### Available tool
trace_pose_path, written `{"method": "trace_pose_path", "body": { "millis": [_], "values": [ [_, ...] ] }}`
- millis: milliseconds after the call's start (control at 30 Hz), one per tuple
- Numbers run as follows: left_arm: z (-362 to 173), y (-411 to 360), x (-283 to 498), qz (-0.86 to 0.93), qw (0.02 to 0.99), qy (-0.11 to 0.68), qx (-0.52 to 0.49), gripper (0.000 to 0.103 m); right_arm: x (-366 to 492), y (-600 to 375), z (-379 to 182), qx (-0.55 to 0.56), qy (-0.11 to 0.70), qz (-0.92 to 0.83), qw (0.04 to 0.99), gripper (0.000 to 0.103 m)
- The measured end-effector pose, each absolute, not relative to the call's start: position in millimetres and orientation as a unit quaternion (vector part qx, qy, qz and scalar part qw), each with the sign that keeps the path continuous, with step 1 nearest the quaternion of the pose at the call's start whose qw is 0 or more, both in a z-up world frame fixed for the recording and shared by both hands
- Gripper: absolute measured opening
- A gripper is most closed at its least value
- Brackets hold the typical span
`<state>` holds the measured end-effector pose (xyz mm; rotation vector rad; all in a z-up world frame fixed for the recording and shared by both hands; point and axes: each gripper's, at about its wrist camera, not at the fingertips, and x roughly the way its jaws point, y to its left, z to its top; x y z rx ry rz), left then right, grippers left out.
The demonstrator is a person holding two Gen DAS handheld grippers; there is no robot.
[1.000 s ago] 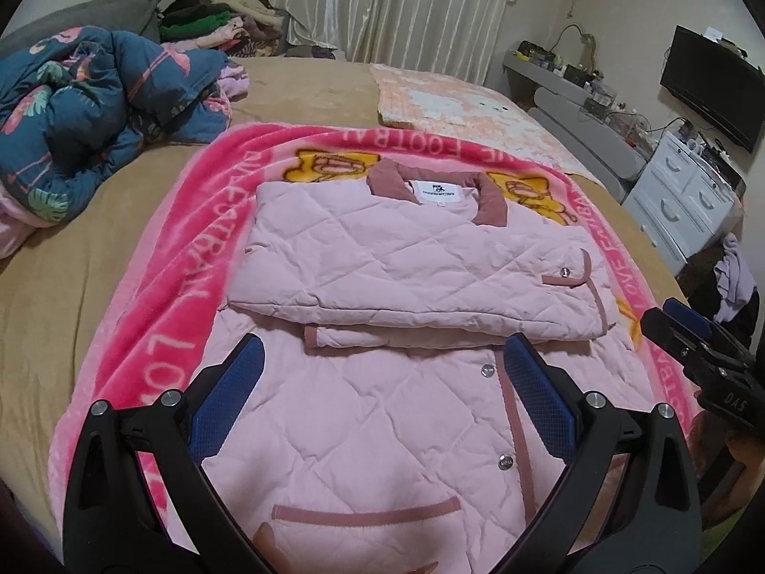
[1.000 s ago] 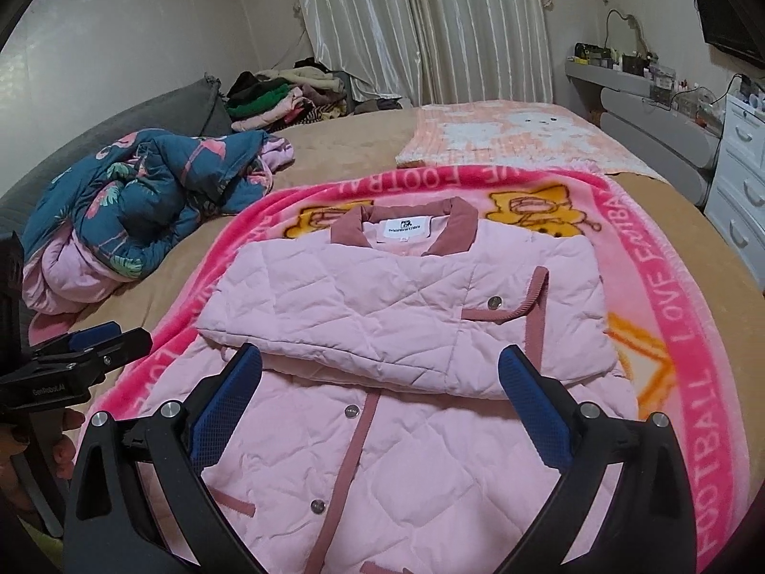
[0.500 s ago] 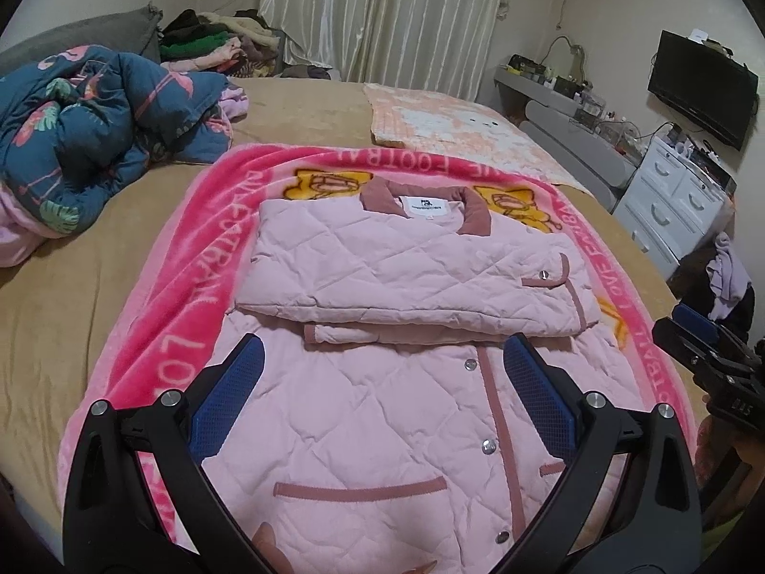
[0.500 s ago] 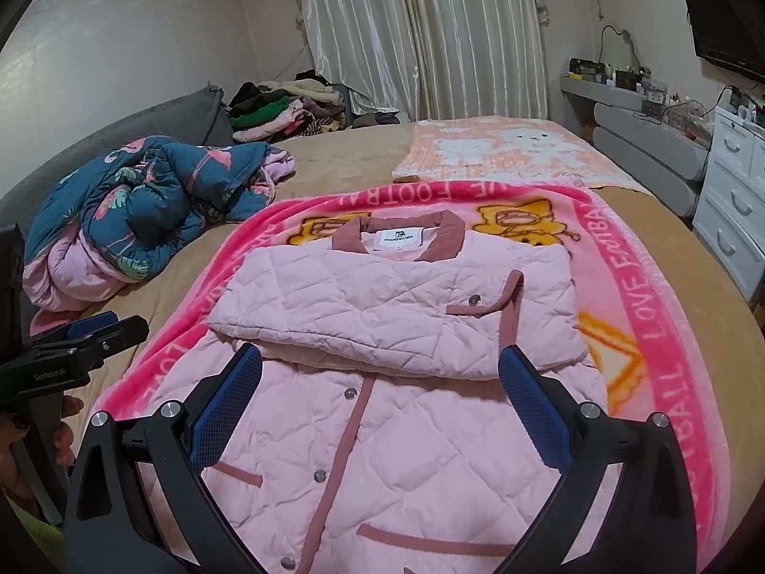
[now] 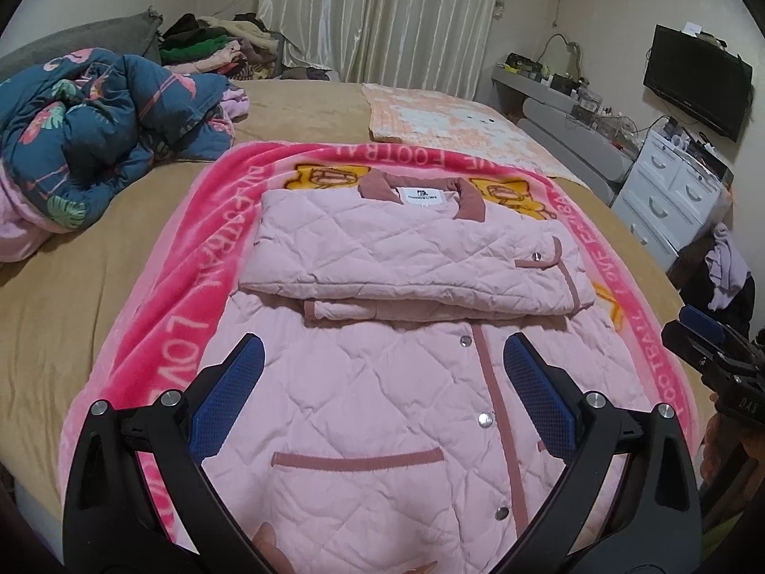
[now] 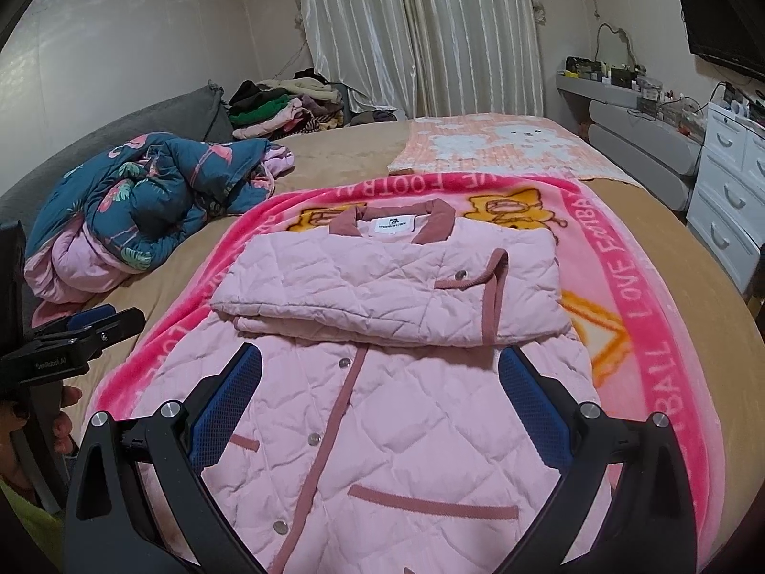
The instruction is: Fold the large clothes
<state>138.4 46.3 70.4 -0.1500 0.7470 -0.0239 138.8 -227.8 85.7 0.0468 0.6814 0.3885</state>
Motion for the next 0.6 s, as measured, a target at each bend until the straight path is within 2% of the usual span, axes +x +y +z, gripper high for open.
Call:
{"method": "trace_pose_path", "body": {
  "millis": [600],
  "values": [
    [27, 59, 110, 0.014, 0.918, 0.391, -0.067, 0.094, 107, -246, 47, 0.014, 0.363, 0.176, 0.915, 0.099]
  ]
}}
